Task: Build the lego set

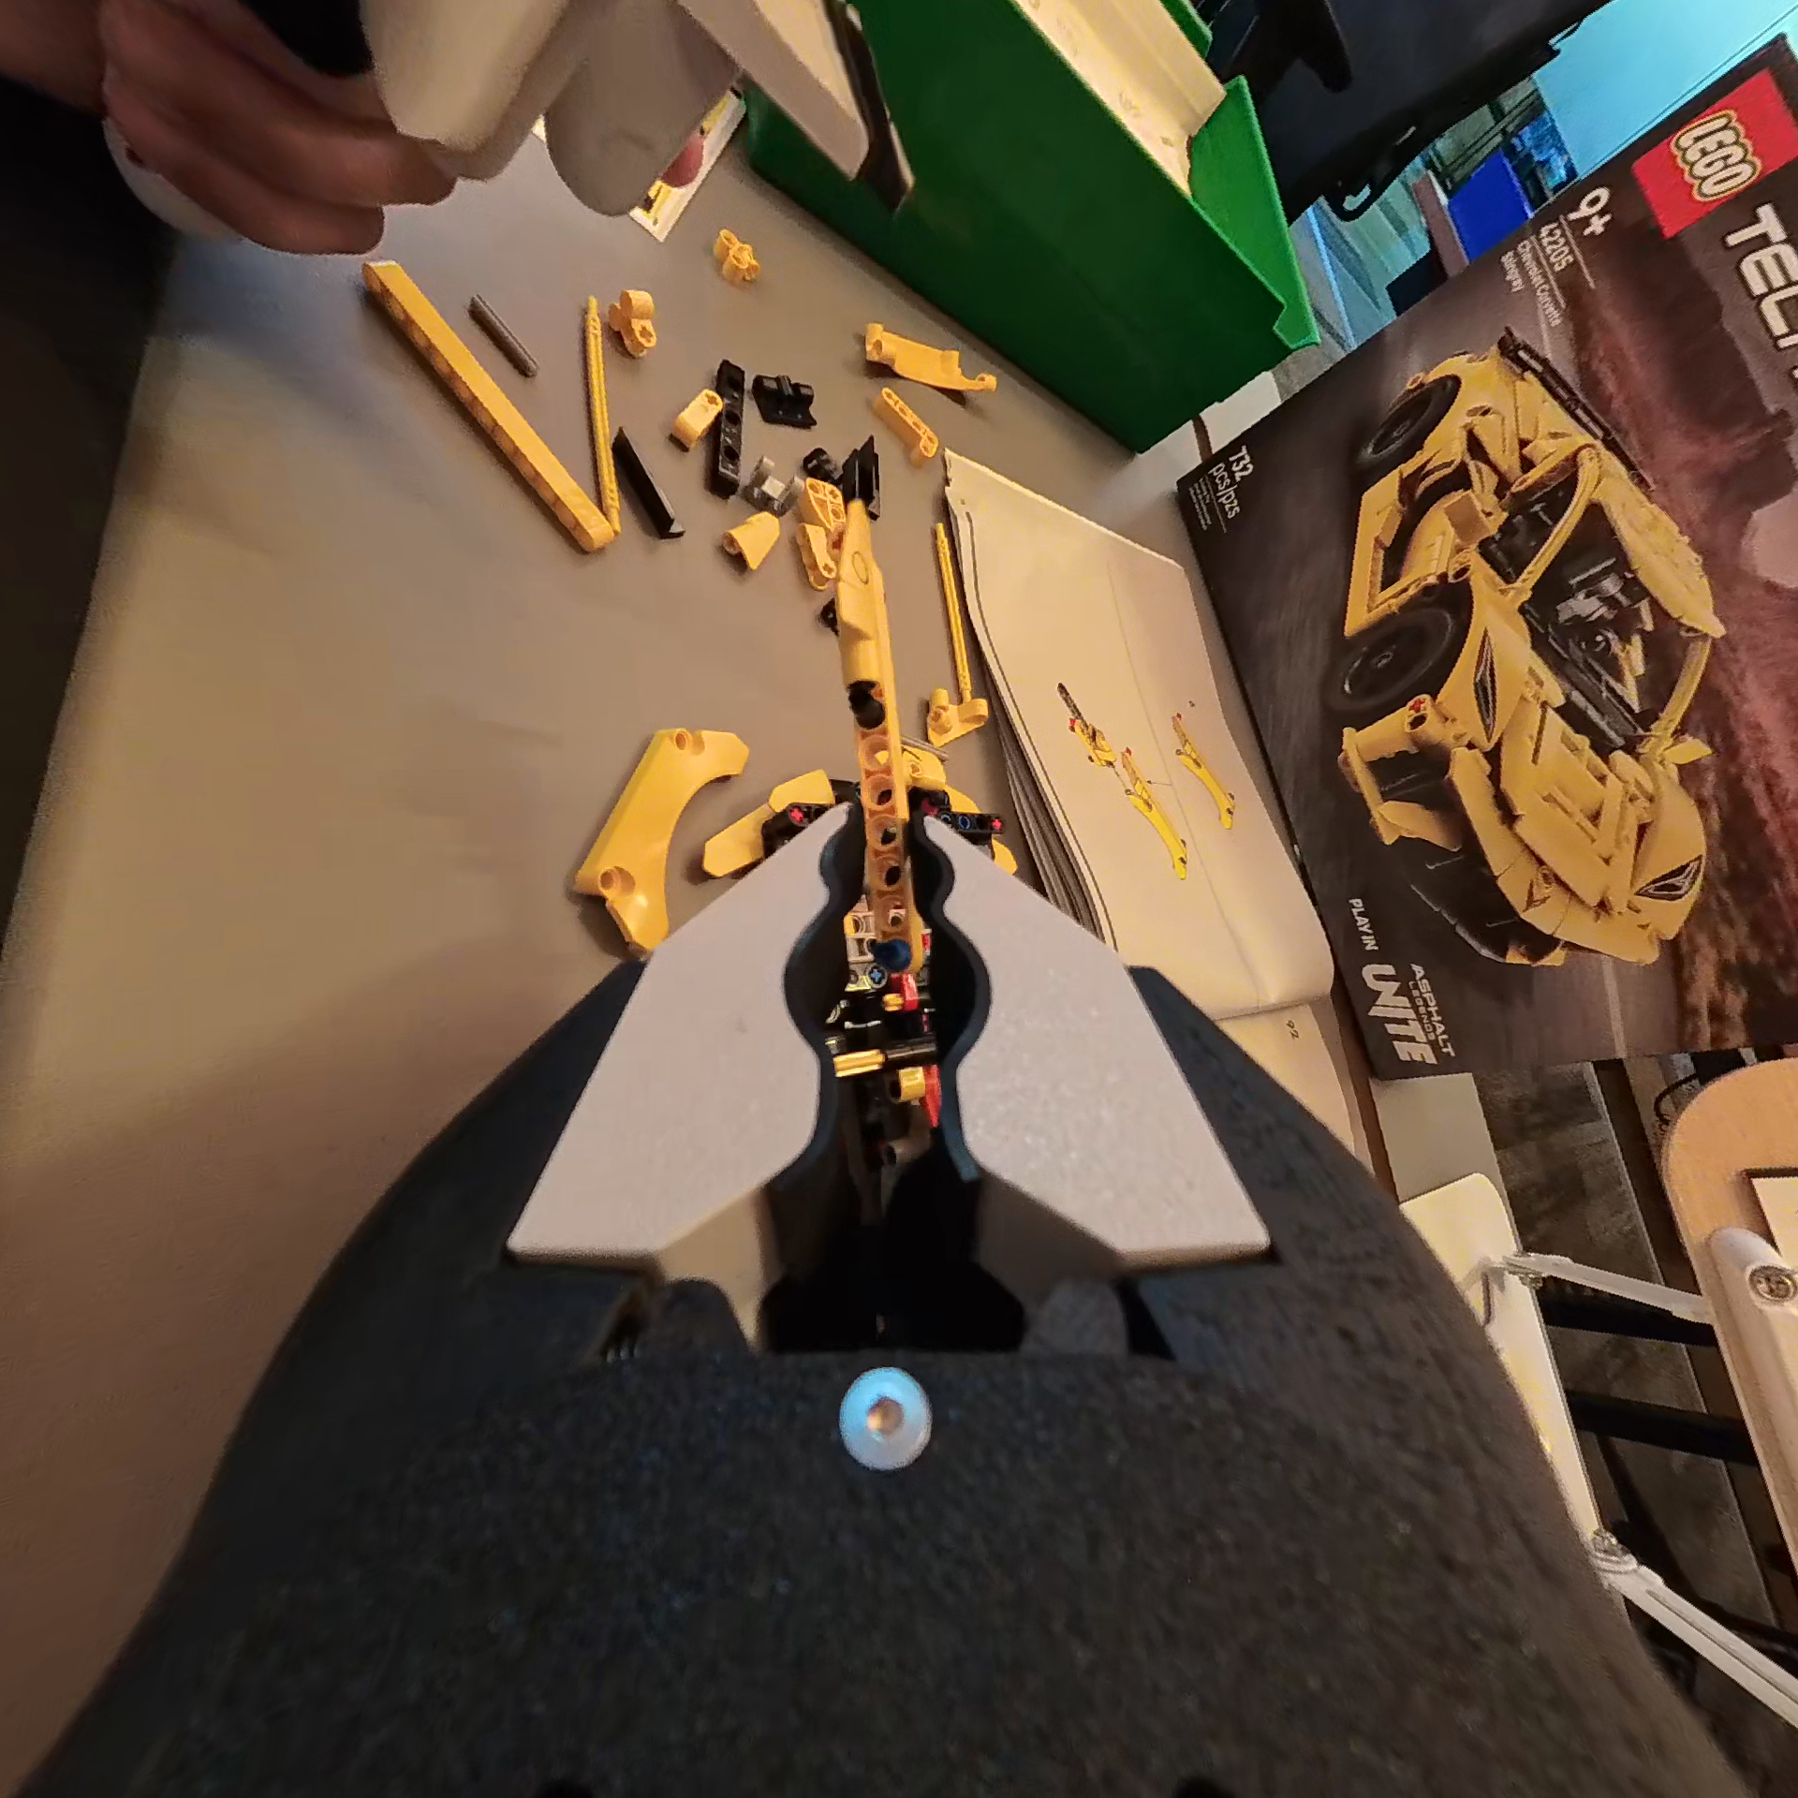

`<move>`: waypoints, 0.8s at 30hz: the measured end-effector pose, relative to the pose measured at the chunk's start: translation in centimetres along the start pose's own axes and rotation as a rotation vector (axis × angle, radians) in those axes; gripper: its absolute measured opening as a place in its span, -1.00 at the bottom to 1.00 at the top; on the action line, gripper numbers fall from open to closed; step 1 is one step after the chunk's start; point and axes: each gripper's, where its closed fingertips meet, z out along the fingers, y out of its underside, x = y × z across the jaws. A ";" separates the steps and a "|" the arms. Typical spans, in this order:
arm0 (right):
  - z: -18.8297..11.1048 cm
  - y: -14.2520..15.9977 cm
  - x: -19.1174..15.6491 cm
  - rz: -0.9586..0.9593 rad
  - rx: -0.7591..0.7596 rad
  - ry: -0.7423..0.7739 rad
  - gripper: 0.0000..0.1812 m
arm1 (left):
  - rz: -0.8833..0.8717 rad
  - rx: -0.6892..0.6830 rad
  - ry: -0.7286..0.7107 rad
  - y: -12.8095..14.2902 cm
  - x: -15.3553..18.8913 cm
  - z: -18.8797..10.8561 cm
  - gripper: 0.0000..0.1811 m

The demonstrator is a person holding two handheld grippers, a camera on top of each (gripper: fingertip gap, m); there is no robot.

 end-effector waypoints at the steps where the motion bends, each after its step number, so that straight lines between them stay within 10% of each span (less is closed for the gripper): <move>1: 0.0 0.0 -0.1 -0.001 0.000 -0.003 -0.91 | -0.004 0.007 -0.002 -0.1 -0.1 -0.1 -0.67; 9: -0.8 0.4 -5.8 -0.090 -0.090 -0.187 -0.91 | 0.171 -0.213 -0.309 -1.7 -7.2 -5.3 -0.68; 16: -1.0 3.0 -7.8 -0.099 -0.190 -0.143 -0.91 | 0.186 -0.735 -0.098 6.3 -4.6 -10.6 -0.67; 24: -2.7 4.9 -9.9 -0.061 -0.266 -0.185 -0.90 | 0.541 -0.853 0.124 9.9 -1.1 -4.1 -0.67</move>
